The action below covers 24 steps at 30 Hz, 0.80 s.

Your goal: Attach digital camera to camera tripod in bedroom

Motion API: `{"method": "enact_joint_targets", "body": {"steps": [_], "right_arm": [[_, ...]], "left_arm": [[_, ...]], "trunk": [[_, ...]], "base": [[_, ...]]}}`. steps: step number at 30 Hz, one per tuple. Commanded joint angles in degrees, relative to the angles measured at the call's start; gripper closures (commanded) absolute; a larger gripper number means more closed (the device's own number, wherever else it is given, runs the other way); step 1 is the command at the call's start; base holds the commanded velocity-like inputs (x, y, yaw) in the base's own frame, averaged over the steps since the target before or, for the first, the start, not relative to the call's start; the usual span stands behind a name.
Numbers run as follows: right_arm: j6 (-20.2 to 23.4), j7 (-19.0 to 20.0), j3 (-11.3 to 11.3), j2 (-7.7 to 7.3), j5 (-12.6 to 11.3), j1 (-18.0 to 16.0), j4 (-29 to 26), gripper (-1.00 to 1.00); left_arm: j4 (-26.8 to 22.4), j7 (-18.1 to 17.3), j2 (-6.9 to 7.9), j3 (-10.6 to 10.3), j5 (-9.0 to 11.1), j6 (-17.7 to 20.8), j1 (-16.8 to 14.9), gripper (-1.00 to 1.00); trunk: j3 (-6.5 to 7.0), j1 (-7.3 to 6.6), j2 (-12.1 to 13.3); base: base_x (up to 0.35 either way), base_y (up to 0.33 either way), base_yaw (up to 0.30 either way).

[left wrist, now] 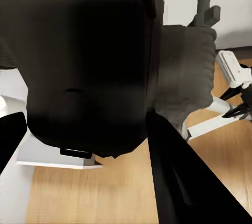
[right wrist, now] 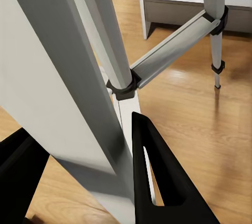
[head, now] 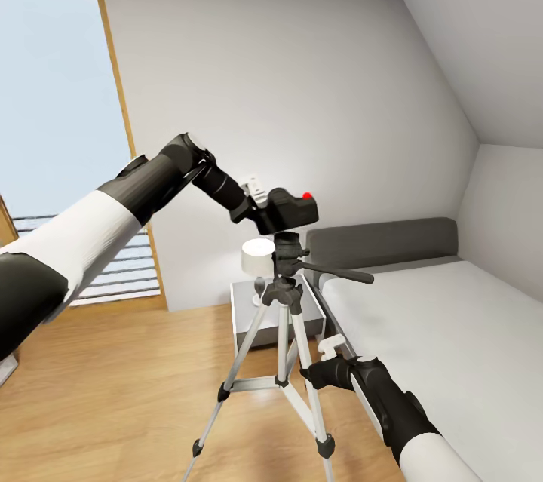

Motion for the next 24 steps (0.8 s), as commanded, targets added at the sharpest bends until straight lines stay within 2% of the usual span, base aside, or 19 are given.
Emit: {"method": "enact_joint_targets", "body": {"steps": [1, 9, 24], "right_arm": [[-0.8, 0.3, 0.1, -0.02, 0.4, 0.0, 3.3, 1.00], [-0.8, 0.3, 0.1, -0.02, 0.4, 0.0, 3.3, 1.00], [-0.8, 0.3, 0.1, -0.02, 0.4, 0.0, 3.3, 1.00]], "left_arm": [[-0.1, -0.3, 0.22, 0.0, -0.2, 0.2, 0.0, 1.00], [-0.2, -0.6, 1.28, -0.1, -0.1, -1.7, 0.0, 1.00], [-0.3, -0.6, 1.10, -0.2, -0.1, -2.0, 0.0, 1.00]], "trunk": [[-0.05, 0.04, 0.0], [-0.05, 0.04, 0.0], [-0.05, 0.04, 0.0]], "base": [[0.000, 0.000, 0.000], [0.000, 0.000, 0.000], [0.000, 0.000, 0.000]]}}
